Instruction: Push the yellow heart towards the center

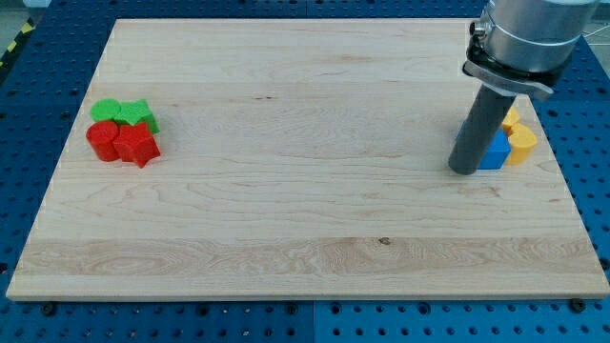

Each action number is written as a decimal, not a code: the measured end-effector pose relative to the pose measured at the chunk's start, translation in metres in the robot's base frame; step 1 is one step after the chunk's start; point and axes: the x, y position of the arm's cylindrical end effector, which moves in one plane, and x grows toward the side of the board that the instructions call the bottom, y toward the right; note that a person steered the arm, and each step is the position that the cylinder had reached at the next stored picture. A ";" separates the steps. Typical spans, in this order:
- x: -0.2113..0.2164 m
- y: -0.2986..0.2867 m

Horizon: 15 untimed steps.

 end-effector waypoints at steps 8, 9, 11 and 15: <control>-0.033 0.097; -0.033 0.105; -0.100 0.110; -0.110 0.109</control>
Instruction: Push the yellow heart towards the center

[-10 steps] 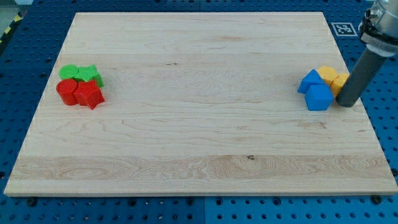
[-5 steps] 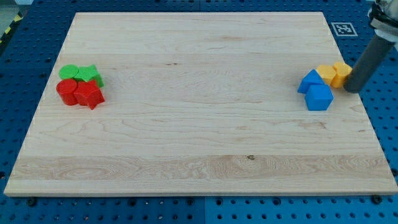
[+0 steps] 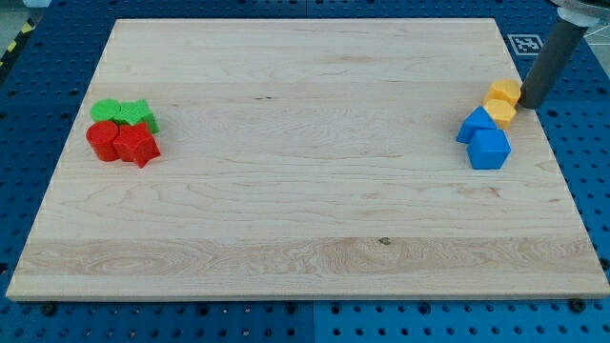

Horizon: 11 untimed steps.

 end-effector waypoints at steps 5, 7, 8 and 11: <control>-0.002 -0.099; -0.048 -0.102; -0.087 -0.102; -0.088 -0.110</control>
